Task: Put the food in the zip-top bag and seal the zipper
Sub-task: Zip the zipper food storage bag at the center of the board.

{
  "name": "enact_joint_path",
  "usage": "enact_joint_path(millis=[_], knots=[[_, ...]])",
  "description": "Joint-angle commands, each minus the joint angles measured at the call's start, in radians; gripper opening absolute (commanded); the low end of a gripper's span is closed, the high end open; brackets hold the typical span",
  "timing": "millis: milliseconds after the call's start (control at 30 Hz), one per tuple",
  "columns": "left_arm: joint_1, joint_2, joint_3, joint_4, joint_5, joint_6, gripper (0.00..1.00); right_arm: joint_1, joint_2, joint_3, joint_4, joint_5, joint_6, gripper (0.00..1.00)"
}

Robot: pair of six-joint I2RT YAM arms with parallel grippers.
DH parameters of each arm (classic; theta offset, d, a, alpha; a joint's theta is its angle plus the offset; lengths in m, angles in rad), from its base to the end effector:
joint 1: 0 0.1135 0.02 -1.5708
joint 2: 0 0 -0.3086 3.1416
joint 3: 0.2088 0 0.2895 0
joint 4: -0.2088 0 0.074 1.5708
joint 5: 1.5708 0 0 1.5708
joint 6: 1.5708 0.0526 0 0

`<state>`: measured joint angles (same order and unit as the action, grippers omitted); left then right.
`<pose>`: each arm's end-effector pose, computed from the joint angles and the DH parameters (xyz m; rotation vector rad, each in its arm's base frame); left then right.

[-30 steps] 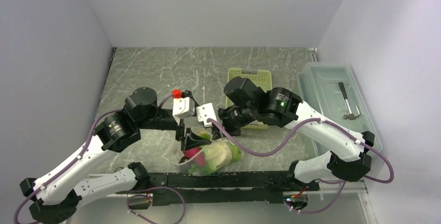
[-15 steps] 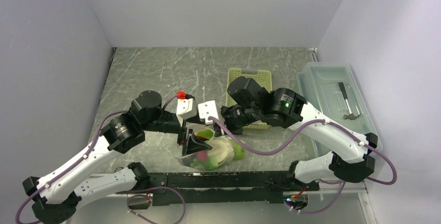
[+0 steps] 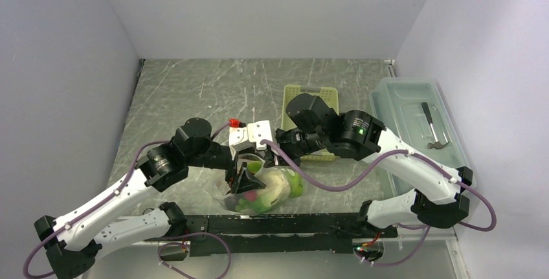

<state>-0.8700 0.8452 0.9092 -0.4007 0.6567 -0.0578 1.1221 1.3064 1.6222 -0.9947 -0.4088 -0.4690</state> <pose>0.1065 -0.1760 0.3842 1.2210 1.6288 -1.2310 0.1048 0.2659 0.4796 -1.8007 1.4457 0.8036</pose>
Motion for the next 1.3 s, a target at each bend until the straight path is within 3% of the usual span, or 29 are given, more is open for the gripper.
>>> enact_joint_path(millis=[0,200,400,500,567,767,833,933,1000,1100,1267], knots=[[-0.002,-0.007,0.006,0.028,-0.01,-0.01,0.9,0.005,-0.023,0.059,0.083,0.011,0.037,0.0],[-0.002,-0.025,0.025,-0.023,-0.053,0.014,0.73,0.005,-0.002,0.075,0.065,0.042,0.058,0.0],[-0.002,-0.018,0.064,-0.103,-0.067,0.045,0.28,0.004,0.003,0.084,0.058,0.064,0.084,0.0],[-0.002,-0.018,0.082,-0.141,-0.074,0.082,0.15,0.004,0.01,0.097,0.041,0.085,0.09,0.0],[-0.001,-0.021,0.095,-0.161,-0.072,0.094,0.0,0.005,0.016,0.107,0.024,0.1,0.094,0.0],[-0.002,-0.033,0.132,-0.205,-0.007,0.115,0.0,0.005,0.022,0.119,0.03,0.127,0.106,0.0],[-0.002,-0.032,0.143,-0.219,0.005,0.12,0.0,0.005,0.002,0.101,0.075,0.139,0.115,0.11],[-0.002,-0.037,0.147,-0.221,0.009,0.12,0.0,0.005,-0.047,0.057,0.159,0.137,0.129,0.41],[-0.002,-0.046,0.146,-0.214,0.008,0.116,0.0,0.005,-0.091,0.015,0.221,0.134,0.14,0.54],[-0.001,-0.057,0.145,-0.211,0.008,0.114,0.0,0.003,-0.14,-0.036,0.283,0.123,0.161,0.64],[-0.001,-0.081,0.149,-0.194,0.004,0.106,0.0,0.004,-0.208,-0.137,0.366,0.089,0.214,0.69]])
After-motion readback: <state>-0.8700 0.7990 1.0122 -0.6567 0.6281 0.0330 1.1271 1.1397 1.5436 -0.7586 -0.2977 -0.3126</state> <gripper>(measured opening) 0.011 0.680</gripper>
